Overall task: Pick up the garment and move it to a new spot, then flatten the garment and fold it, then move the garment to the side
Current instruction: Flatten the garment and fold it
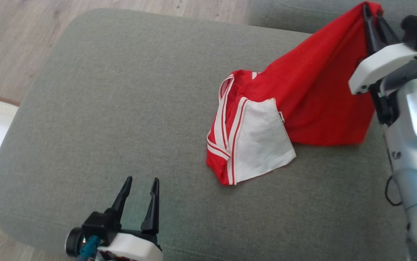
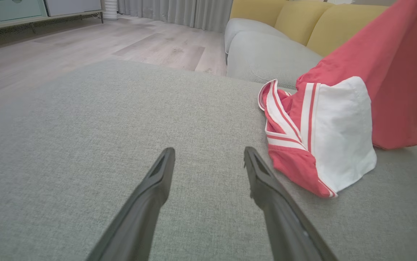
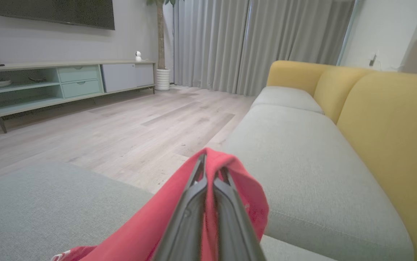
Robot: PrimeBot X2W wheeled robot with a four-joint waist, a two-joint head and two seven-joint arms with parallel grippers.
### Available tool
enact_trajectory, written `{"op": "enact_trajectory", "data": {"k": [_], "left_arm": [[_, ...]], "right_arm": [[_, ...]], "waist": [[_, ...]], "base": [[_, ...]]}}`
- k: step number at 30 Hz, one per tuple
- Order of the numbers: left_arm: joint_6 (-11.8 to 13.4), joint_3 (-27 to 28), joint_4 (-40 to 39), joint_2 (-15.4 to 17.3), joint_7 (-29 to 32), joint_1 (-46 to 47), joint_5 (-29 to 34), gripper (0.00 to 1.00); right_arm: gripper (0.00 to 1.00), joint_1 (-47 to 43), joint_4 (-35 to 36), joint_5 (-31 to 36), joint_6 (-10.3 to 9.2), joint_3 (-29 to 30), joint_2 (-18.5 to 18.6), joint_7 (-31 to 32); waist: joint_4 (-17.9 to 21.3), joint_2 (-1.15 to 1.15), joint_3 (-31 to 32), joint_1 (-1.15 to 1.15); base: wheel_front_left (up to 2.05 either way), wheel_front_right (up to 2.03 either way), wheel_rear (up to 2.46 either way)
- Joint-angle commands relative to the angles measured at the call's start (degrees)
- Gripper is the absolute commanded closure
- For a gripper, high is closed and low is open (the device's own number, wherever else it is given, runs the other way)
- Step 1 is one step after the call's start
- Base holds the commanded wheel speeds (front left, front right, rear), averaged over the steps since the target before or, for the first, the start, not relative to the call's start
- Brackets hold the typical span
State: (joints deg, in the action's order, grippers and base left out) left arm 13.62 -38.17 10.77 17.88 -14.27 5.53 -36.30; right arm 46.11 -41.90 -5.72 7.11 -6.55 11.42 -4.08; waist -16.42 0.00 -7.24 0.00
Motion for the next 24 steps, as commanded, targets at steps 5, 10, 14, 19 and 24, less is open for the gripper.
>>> {"op": "enact_trajectory", "data": {"k": [5,10,14,19,24], "left_arm": [[0.76,2.72,-2.13,1.53,-0.67,0.8,-0.08,0.0],[1.25,2.94,-2.89,1.95,-0.65,0.2,-0.16,0.0],[1.68,3.24,-3.42,2.53,-0.57,-0.39,-0.27,0.0],[1.9,3.47,-3.91,3.02,-0.5,-0.65,-0.35,0.0],[1.9,3.09,-4.26,3.1,-0.21,-0.38,-0.22,0.0]], "right_arm": [[1.0,-7.27,5.91,-0.27,0.37,-4.74,-1.62,-2.89],[1.0,-22.35,13.75,-0.55,0.37,-4.89,-1.63,-4.03],[1.0,-34.43,21.35,0.58,0.37,-2.7,-2.42,-2.51],[1.0,-42.86,26.79,1.86,0.37,-1.65,-4.05,-0.24],[0.0,-47.19,29.46,1.87,0.37,-0.81,-5.63,1.07]], "waist": [[2.44,0.0,0.8,0.0],[4.94,0.0,1.07,0.0],[7.13,0.0,1.12,0.0],[9.21,0.0,1.1,0.0],[10.16,0.0,1.32,0.0]], "base": [[0.0,0.0,0.0],[0.0,0.0,0.0],[0.0,0.0,0.0],[0.0,0.0,0.0],[0.0,0.0,0.0]]}}
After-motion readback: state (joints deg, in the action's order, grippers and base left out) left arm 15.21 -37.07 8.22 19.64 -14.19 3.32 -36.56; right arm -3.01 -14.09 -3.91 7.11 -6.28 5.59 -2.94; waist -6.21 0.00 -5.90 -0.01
